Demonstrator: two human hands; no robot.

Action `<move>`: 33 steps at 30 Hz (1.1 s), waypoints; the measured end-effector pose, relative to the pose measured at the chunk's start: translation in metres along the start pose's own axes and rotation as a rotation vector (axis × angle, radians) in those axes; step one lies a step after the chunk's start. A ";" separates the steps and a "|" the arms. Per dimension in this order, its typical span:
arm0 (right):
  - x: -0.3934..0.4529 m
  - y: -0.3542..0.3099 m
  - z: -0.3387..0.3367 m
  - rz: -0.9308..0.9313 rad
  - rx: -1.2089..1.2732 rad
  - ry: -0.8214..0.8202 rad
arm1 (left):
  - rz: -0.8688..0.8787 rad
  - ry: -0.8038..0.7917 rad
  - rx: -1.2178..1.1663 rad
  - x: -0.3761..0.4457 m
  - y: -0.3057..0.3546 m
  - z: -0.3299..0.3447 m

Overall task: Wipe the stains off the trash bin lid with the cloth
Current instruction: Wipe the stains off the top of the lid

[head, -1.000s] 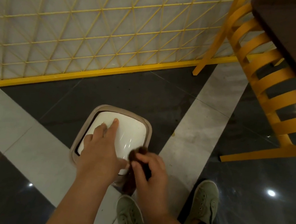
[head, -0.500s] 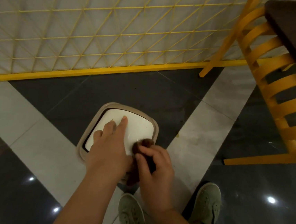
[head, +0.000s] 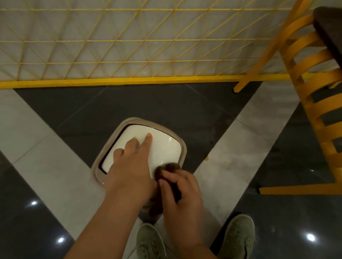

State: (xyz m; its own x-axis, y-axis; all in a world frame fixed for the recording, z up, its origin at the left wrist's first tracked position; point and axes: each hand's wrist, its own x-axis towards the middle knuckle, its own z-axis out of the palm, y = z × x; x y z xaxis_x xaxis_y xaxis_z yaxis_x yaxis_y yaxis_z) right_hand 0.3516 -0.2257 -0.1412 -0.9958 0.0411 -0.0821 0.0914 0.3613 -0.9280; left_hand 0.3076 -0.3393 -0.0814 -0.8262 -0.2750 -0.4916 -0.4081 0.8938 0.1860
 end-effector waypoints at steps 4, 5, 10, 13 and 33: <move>0.034 -0.002 -0.006 0.102 0.046 0.037 | 0.003 -0.008 0.031 0.000 0.002 -0.003; 0.037 0.001 -0.007 0.185 0.068 0.049 | 0.003 -0.015 0.048 -0.001 0.002 -0.003; 0.010 0.003 -0.007 0.126 -0.052 -0.037 | 0.010 -0.022 0.029 -0.001 0.003 -0.004; 0.018 -0.010 -0.005 -0.147 -0.197 -0.055 | 0.049 0.054 -0.019 -0.002 0.000 0.000; 0.068 -0.012 -0.006 -0.207 -0.301 -0.062 | 0.031 0.043 0.023 -0.003 0.002 0.001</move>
State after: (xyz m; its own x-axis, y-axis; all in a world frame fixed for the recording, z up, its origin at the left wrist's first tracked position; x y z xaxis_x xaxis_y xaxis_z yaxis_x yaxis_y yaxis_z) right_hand 0.2826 -0.2217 -0.1331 -0.9912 -0.1144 0.0661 -0.1229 0.6141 -0.7796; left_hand 0.3093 -0.3360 -0.0805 -0.8547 -0.2617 -0.4484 -0.3733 0.9100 0.1805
